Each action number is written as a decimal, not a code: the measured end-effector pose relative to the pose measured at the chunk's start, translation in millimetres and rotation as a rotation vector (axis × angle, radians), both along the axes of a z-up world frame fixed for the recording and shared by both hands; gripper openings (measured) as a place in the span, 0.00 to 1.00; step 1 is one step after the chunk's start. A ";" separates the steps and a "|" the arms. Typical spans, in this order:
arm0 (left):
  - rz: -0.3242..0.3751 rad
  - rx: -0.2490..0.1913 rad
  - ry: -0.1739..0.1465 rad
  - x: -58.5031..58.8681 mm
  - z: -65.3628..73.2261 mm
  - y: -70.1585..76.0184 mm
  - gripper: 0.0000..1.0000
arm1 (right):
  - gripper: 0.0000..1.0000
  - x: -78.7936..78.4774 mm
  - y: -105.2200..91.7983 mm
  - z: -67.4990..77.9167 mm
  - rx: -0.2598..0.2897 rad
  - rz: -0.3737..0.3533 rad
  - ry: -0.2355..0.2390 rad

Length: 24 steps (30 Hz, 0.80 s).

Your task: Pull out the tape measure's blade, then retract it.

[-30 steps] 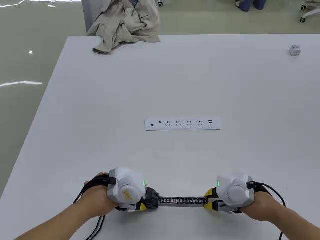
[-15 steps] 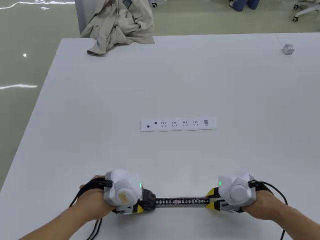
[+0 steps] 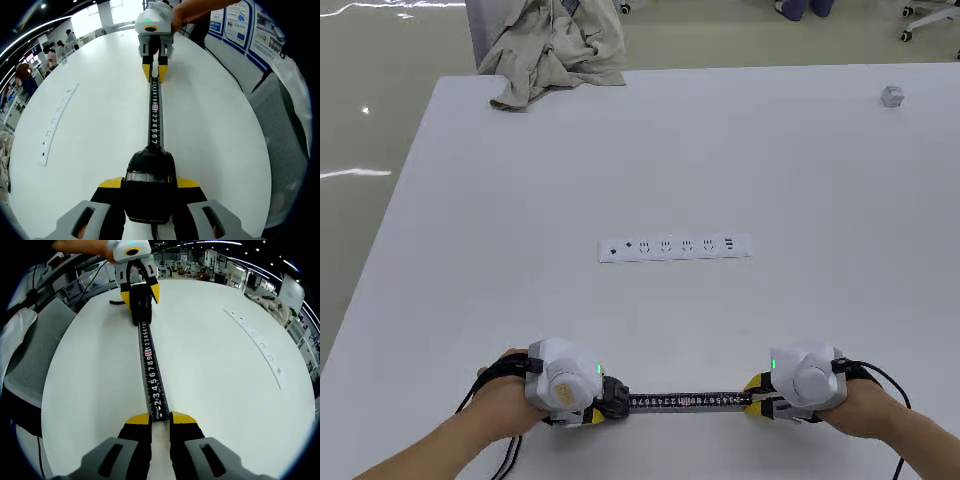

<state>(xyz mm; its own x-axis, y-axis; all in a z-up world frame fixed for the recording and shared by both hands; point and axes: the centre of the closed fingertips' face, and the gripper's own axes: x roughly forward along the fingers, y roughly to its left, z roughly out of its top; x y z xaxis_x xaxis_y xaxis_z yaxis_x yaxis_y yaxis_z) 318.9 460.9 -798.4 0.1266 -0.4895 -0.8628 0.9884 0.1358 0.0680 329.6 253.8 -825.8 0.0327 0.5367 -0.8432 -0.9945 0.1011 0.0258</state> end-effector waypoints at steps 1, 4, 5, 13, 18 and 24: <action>0.000 0.000 0.000 -0.1 0.3 -0.2 0.33 | 0.12 -0.1 -1.2 0.1 -0.001 0.000 -0.001; -0.001 0.001 0.000 -0.4 1.2 -0.6 0.33 | 0.12 0.0 -5.9 1.0 -0.005 -0.002 -0.002; -0.001 0.001 0.001 -0.4 0.4 -0.3 0.33 | 0.12 0.0 -7.1 1.2 -0.006 -0.003 -0.001; -0.002 0.002 0.001 -1.0 2.3 -0.8 0.33 | 0.12 0.1 -16.2 2.3 -0.011 -0.012 0.002; -0.002 0.003 0.001 -0.5 0.8 -0.1 0.33 | 0.12 1.0 -24.0 2.0 -0.014 -0.020 0.003; -0.002 0.003 0.000 -0.5 0.9 0.1 0.33 | 0.12 1.9 -33.7 1.1 -0.022 -0.026 0.004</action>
<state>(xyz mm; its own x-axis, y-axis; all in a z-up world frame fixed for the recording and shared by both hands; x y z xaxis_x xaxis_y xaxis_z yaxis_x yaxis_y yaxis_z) 318.4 461.0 -797.5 0.1255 -0.4872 -0.8642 0.9887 0.1336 0.0682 331.5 220.1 -824.7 0.0433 0.5166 -0.8551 -0.9915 0.1277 0.0269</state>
